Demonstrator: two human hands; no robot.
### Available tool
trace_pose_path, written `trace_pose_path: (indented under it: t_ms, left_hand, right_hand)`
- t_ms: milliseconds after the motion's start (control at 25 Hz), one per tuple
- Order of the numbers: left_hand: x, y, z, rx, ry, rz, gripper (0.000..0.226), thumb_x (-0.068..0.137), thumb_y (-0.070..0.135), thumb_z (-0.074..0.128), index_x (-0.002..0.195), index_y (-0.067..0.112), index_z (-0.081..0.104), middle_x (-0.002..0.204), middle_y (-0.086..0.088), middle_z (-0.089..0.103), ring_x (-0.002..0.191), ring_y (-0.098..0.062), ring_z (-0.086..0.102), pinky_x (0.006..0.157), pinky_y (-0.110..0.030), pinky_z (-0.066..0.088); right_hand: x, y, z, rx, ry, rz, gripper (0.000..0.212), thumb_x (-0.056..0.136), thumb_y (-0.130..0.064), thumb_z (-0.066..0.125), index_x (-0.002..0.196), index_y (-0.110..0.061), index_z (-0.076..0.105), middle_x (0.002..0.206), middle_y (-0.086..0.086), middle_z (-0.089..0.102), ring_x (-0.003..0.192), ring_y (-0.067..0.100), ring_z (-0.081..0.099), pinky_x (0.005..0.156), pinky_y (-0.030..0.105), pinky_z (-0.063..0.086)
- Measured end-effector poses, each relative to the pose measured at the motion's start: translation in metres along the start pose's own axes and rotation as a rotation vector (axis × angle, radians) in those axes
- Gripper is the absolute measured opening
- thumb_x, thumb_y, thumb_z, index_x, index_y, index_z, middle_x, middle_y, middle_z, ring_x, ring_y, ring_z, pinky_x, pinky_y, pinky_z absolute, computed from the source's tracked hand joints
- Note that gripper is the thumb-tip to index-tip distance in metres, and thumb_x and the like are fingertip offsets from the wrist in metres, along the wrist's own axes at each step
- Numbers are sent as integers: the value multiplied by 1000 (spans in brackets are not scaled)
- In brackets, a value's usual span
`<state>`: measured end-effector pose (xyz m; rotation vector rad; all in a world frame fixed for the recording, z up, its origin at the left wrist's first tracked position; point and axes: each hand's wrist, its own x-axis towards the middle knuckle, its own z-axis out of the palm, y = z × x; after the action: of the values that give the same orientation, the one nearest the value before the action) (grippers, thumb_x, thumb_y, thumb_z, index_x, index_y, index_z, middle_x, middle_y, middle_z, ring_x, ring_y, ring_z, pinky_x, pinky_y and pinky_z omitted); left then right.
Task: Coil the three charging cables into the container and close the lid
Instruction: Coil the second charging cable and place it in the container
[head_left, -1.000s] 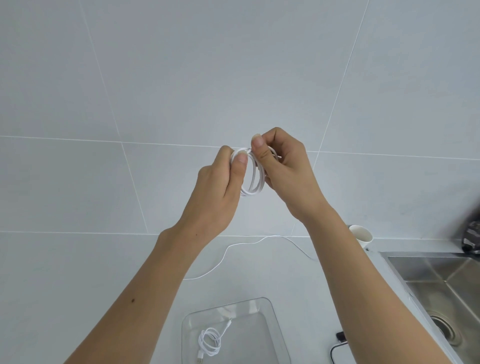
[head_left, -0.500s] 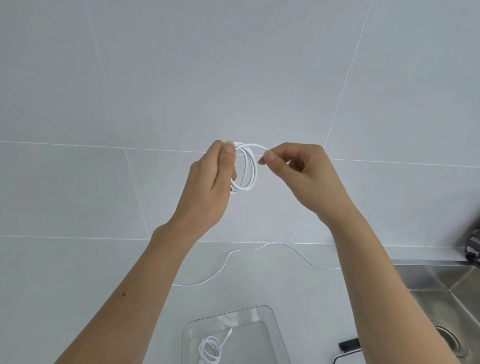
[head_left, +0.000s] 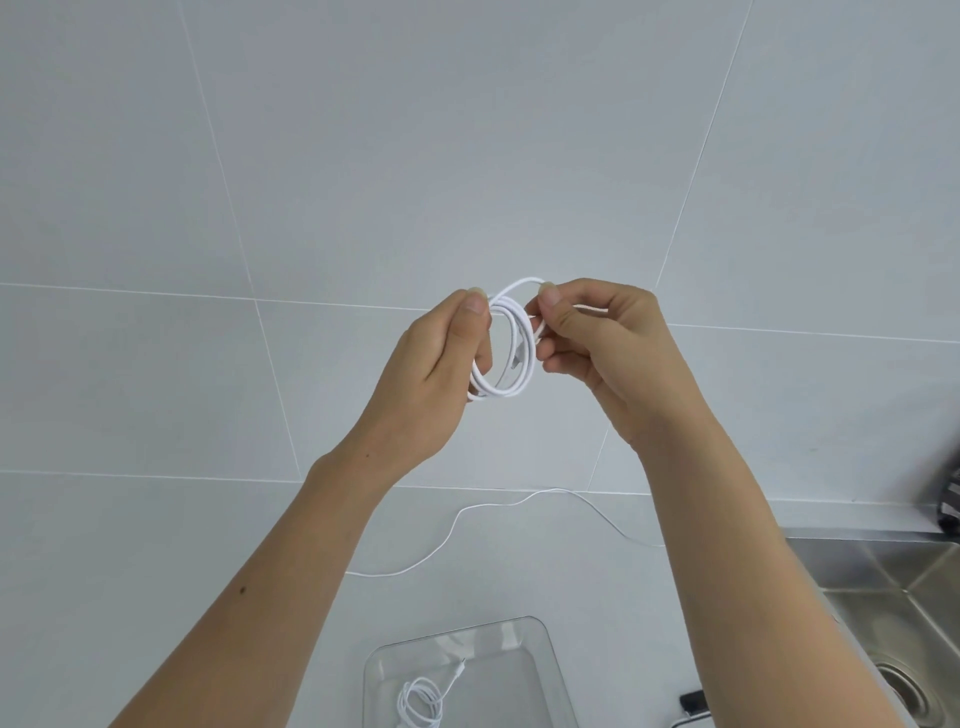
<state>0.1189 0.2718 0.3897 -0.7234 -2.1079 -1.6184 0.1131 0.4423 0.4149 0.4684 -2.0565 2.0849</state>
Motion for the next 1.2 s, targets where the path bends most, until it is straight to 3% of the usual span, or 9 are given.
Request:
trace_pose_path:
  t_ms: [160, 280, 440, 600, 680, 840, 1040, 1120, 1200]
  left_hand:
    - [-1, -1, -1, 9, -14, 5, 41, 108, 28, 27, 69, 19, 39, 57, 14, 43, 50, -3, 37, 52, -13, 33]
    - [-3, -1, 2, 47, 3, 5, 39, 107, 32, 28, 71, 25, 42, 61, 14, 43, 55, -7, 39, 54, -18, 34]
    - [-1, -2, 2, 134, 62, 13, 36, 106, 34, 29, 74, 28, 45, 61, 15, 46, 56, -5, 40, 53, -20, 35]
    - [2, -4, 2, 200, 78, 0, 44, 104, 38, 28, 85, 5, 49, 68, -15, 52, 61, -27, 45, 54, -40, 40]
    - [3, -5, 1, 217, 69, 23, 43, 105, 38, 28, 87, 7, 51, 70, -18, 54, 61, -28, 48, 54, -41, 42]
    - [7, -7, -2, 245, 72, 37, 43, 104, 40, 28, 80, 8, 44, 61, -5, 45, 54, -14, 38, 49, -30, 36]
    - [12, -8, -2, 289, 76, 48, 46, 105, 38, 28, 82, 3, 45, 66, -16, 51, 57, -22, 43, 49, -25, 34]
    - [14, -8, -1, 314, 73, 45, 45, 105, 38, 28, 84, 4, 48, 67, -11, 57, 59, -19, 48, 51, -23, 37]
    - [15, -8, 0, 342, 70, 47, 44, 106, 38, 28, 83, 7, 48, 66, -5, 58, 60, -17, 51, 52, -22, 38]
  right_hand:
    - [0, 5, 6, 78, -33, 33, 20, 97, -15, 62, 82, -11, 74, 78, 7, 73, 69, 20, 69, 71, 32, 58]
    - [0, 6, 10, 193, -86, 72, 25, 98, -10, 59, 79, -13, 75, 76, 7, 75, 67, 19, 72, 67, 28, 58]
    - [-1, 7, 12, 313, -157, 156, 18, 100, -9, 54, 92, -6, 69, 78, 5, 74, 69, 18, 71, 68, 28, 58]
    - [-4, 2, 14, 350, -304, 173, 23, 104, -22, 50, 108, -4, 64, 76, 3, 68, 67, 17, 68, 75, 31, 58]
    - [-6, 1, 14, 312, -355, 163, 24, 99, -23, 57, 114, -4, 59, 74, 2, 62, 66, 16, 63, 81, 33, 57]
    - [-7, -3, 12, 157, -319, 111, 22, 94, -3, 64, 115, -3, 58, 82, 5, 72, 75, 19, 72, 82, 30, 59]
    - [-6, -11, 9, -116, -253, 56, 25, 92, 1, 65, 117, -3, 58, 94, 11, 69, 85, 26, 75, 86, 36, 61]
    - [-4, -13, 3, -269, -239, 41, 23, 92, -1, 65, 114, -8, 62, 103, 13, 67, 89, 28, 74, 82, 34, 62]
    - [-4, -16, -2, -366, -265, 49, 18, 95, -6, 64, 113, -10, 65, 100, 14, 70, 83, 25, 75, 75, 31, 62]
